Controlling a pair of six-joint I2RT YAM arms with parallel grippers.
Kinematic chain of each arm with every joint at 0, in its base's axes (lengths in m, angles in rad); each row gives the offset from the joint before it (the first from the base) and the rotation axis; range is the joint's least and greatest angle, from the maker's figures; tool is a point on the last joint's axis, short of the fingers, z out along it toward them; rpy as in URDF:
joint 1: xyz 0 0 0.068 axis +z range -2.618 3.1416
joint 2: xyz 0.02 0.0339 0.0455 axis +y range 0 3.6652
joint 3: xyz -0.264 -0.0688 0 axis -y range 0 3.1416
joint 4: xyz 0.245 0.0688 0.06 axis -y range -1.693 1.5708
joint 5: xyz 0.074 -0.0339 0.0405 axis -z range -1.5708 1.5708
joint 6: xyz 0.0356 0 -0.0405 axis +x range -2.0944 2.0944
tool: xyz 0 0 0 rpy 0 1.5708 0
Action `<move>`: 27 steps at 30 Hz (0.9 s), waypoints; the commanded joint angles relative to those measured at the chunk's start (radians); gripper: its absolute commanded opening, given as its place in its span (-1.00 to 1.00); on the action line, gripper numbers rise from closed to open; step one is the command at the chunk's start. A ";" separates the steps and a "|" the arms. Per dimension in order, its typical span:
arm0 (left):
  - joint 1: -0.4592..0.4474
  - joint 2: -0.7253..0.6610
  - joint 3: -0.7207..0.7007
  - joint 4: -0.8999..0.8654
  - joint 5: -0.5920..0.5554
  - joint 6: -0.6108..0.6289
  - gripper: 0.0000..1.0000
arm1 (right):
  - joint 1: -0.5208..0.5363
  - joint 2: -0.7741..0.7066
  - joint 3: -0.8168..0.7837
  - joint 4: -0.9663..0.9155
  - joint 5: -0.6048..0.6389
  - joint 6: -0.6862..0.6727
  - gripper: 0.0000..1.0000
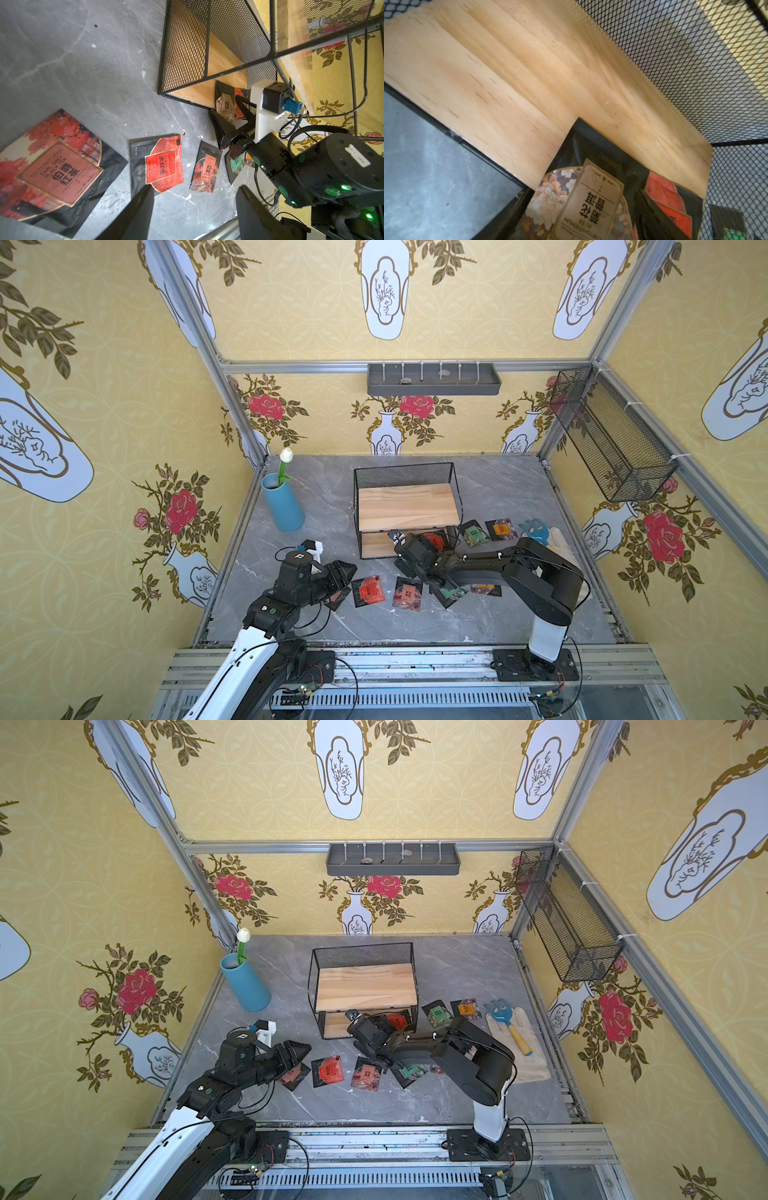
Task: Remove the tea bags from the shelf
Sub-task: Adjust the shelf at the center of the board.
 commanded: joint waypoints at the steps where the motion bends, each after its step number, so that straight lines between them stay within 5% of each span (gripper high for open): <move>1: 0.000 0.001 0.000 0.004 -0.002 0.007 0.41 | 0.011 -0.030 -0.025 0.056 0.021 -0.015 0.63; 20: 0.000 -0.002 -0.011 0.009 0.001 0.003 0.40 | 0.022 -0.025 -0.021 0.067 -0.011 -0.066 0.71; 24: 0.000 -0.006 -0.005 -0.003 -0.004 0.007 0.40 | 0.021 -0.019 -0.020 0.071 -0.021 -0.090 0.95; 27: 0.000 -0.012 -0.006 -0.007 -0.010 0.006 0.40 | 0.018 -0.033 -0.037 0.074 -0.027 -0.107 0.95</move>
